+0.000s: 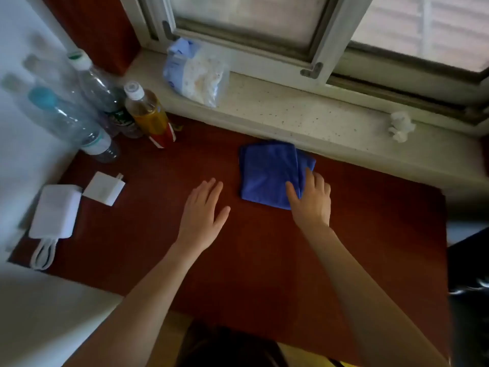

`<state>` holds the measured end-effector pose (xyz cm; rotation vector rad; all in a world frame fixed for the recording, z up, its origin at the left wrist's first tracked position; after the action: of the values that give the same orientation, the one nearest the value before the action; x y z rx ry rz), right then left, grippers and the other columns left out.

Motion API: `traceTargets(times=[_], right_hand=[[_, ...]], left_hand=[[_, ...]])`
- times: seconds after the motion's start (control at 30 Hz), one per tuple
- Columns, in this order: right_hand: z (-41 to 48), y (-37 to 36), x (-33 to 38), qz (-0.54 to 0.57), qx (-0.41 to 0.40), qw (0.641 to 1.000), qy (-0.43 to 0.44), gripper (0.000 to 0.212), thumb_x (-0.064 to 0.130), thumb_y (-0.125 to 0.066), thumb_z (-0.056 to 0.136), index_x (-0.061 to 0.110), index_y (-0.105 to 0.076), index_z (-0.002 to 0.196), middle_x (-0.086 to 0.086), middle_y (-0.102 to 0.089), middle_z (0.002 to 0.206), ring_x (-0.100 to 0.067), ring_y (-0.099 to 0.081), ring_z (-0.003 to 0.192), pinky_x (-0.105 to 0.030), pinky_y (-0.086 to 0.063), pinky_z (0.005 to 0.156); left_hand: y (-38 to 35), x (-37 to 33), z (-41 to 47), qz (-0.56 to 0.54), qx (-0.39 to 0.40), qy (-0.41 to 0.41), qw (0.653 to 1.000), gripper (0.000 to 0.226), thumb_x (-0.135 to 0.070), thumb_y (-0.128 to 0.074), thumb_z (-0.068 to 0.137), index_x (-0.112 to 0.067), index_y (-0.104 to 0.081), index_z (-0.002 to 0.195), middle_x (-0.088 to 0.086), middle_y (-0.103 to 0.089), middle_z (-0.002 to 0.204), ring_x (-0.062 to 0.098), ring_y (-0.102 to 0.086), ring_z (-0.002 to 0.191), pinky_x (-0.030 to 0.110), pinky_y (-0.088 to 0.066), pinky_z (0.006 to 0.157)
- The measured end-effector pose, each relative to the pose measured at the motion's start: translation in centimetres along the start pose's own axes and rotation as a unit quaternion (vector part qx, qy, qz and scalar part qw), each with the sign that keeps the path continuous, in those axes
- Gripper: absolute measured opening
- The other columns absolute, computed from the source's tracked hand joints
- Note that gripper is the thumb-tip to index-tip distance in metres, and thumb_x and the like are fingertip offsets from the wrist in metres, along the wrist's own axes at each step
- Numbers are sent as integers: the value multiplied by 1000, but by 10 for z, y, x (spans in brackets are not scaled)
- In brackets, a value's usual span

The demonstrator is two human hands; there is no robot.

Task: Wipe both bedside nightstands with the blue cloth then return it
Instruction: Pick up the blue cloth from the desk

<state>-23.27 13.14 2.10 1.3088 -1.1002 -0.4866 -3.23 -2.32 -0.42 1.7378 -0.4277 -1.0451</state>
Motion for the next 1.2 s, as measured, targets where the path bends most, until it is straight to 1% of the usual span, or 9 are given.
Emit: traceTargets(times=[0.1, 0.2, 0.3, 0.4, 0.5, 0.57, 0.7, 1.0, 1.2], right_hand=[[21, -12, 1, -7, 8, 994, -110, 89, 64, -49, 87, 2, -27, 147, -20, -40, 142, -38, -41, 125, -45, -44, 96], [29, -25, 8, -14, 38, 989, -145, 94, 63, -57, 83, -6, -29, 141, -24, -41, 137, -37, -44, 122, -40, -45, 95], [35, -27, 10, 103, 49, 973, -199, 82, 46, -72, 80, -7, -35, 130, -22, -52, 125, -34, -57, 109, -30, -46, 75], [37, -29, 8, 250, 81, 922, -283, 61, 33, -78, 76, -2, -47, 116, -16, -61, 107, -26, -61, 83, -26, -43, 54], [33, -31, 13, 382, 108, 864, -311, 44, 26, -75, 80, 4, -55, 111, -8, -59, 100, -27, -60, 87, -36, -50, 66], [25, -25, 21, 422, 100, 855, -283, 38, 25, -71, 85, 6, -57, 114, -6, -59, 100, -26, -60, 86, -39, -51, 71], [6, 1, 31, 431, 68, 874, -214, 24, 25, -66, 89, 12, -55, 105, -1, -60, 92, -17, -61, 77, -32, -50, 62], [-93, 84, 40, 499, -1, 842, -207, 30, 24, -67, 89, 20, -51, 114, 7, -61, 94, -14, -63, 81, -27, -50, 62], [-201, 79, 38, 490, 13, 850, -194, 22, 21, -66, 90, 25, -53, 108, 9, -63, 95, -12, -66, 81, -26, -52, 60]], left_hand=[[-13, 13, 21, 48, 1, 12, 999, 66, -46, -44, 95, -15, -27, 151, 11, -26, 159, 28, -18, 149, 47, -17, 121], [-25, 20, 27, 73, 19, 24, 997, 69, -49, -43, 94, -14, -27, 151, 13, -25, 159, 30, -19, 148, 48, -15, 121], [-28, 21, 27, 96, 15, 17, 995, 70, -50, -43, 94, -13, -28, 151, 13, -26, 159, 31, -20, 148, 49, -16, 120], [-27, 19, 27, 89, 23, 19, 996, 69, -49, -44, 94, -12, -28, 151, 13, -25, 159, 31, -19, 148, 49, -17, 120], [-19, 17, 28, 77, 41, 20, 996, 68, -46, -46, 94, -12, -28, 151, 12, -24, 160, 30, -18, 149, 47, -17, 120], [-10, 15, 27, 47, 57, 27, 997, 66, -45, -46, 95, -12, -28, 150, 10, -27, 159, 27, -20, 148, 44, -22, 119], [22, 6, 24, -57, 67, 56, 995, 61, -44, -44, 96, -15, -31, 149, 5, -44, 149, 21, -40, 137, 38, -38, 110], [113, -35, -41, -118, -20, -72, 990, 48, -41, -43, 97, -16, -48, 137, 0, -56, 135, 10, -49, 126, 26, -39, 103], [100, -24, -123, -108, 46, -103, 988, 47, -41, -44, 96, -21, -46, 139, -4, -53, 140, 3, -44, 127, 27, -37, 107]])
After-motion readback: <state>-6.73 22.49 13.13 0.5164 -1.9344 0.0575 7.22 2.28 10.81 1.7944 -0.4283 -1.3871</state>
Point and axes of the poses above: each hand's wrist, its own z-axis towards the middle knuckle, its own y-axis out of the back of the hand, x = y × z, the point moved 4 cm from there along z, towards the middle knuckle
